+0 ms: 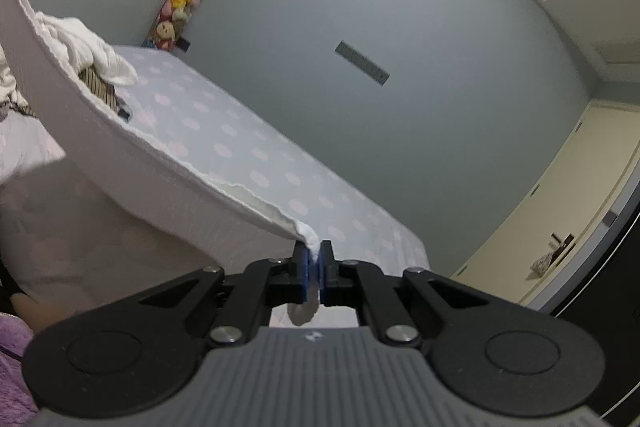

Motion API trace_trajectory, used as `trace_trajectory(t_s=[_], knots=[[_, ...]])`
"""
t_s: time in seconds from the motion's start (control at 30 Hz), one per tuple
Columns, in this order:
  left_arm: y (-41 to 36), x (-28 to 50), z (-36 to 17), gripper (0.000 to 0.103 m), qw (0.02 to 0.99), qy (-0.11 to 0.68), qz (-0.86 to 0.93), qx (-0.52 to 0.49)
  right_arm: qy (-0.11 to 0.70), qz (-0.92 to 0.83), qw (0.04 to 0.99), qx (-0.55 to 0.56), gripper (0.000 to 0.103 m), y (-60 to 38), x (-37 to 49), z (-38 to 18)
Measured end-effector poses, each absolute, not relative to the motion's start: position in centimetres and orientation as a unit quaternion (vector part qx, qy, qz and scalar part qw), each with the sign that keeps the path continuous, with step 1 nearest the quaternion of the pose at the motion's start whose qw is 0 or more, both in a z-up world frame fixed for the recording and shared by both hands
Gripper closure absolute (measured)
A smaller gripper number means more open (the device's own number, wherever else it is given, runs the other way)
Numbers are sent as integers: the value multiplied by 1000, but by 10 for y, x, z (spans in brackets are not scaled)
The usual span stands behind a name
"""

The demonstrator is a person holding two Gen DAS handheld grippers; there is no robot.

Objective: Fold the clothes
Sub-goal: 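Lift the shirt hem with the left gripper while the right gripper holds the other hem corner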

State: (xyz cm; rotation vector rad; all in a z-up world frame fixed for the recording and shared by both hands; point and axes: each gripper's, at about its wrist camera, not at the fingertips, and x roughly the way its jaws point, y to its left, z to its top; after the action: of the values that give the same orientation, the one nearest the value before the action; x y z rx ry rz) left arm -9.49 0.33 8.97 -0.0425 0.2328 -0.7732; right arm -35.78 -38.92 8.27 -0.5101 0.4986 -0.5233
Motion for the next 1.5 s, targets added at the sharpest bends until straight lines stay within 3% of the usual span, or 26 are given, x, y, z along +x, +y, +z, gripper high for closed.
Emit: trace_trajectory(t_s=[0.27,0.8,1.5], knots=[[0,-79,84,101,919,129,-372,-15,229,-249,910,-238,98,-382,-360,93],[-44,-9,42,100,915,213,-342,23,297,-209,907,-213,97,-430,-273,57],[-108,95,16,100,907,284,-298,88,302,-193,913,-194,97,-492,-151,27]])
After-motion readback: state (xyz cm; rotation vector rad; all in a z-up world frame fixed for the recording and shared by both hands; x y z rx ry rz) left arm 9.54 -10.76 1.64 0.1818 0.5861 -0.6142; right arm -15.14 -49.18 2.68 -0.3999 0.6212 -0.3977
